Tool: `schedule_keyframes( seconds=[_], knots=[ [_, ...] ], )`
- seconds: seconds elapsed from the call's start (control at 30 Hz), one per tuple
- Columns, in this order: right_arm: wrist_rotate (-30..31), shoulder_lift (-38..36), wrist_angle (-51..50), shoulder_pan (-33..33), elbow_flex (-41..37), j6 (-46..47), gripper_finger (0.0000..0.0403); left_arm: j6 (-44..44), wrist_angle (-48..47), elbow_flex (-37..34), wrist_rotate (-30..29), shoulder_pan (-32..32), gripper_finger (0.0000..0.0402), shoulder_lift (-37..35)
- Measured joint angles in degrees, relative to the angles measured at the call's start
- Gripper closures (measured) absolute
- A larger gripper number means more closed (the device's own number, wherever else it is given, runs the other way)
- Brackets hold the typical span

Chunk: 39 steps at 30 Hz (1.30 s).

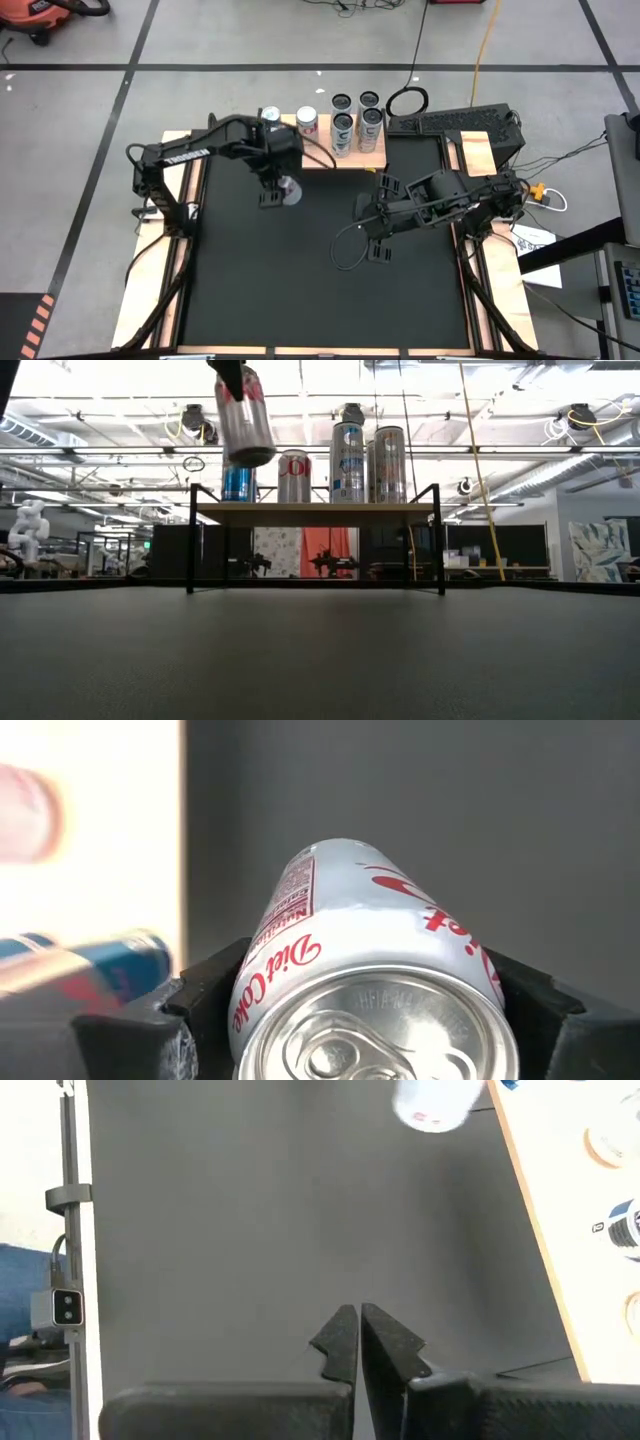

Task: Place canned beverage on shelf
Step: Put the red silver soda can on the shelf aligned with the other red silver soda can

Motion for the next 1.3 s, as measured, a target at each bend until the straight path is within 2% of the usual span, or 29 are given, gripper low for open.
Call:
schedule_keyframes(
  seconds=[0.43,0.6,0.93,1.3],
  knots=[
    [0.2,0.0,0.0,-1.4,0.0,-0.8,0.0403,9.0,11.1,0.3,-0.8,7.7,0.0104,0.0],
    [0.3,0.0,0.0,-1.6,0.0,-0.9,0.0403,11.0,13.3,0.3,-5.4,10.4,0.0104,0.0],
    [0.3,0.0,0.0,-1.9,0.0,-1.3,0.0403,12.2,13.2,0.5,-5.2,14.3,0.0104,2.2],
    [0.2,0.0,0.0,-3.0,0.0,-2.4,0.0403,12.1,8.5,8.5,-4.9,13.8,0.0104,10.2]
  ],
)
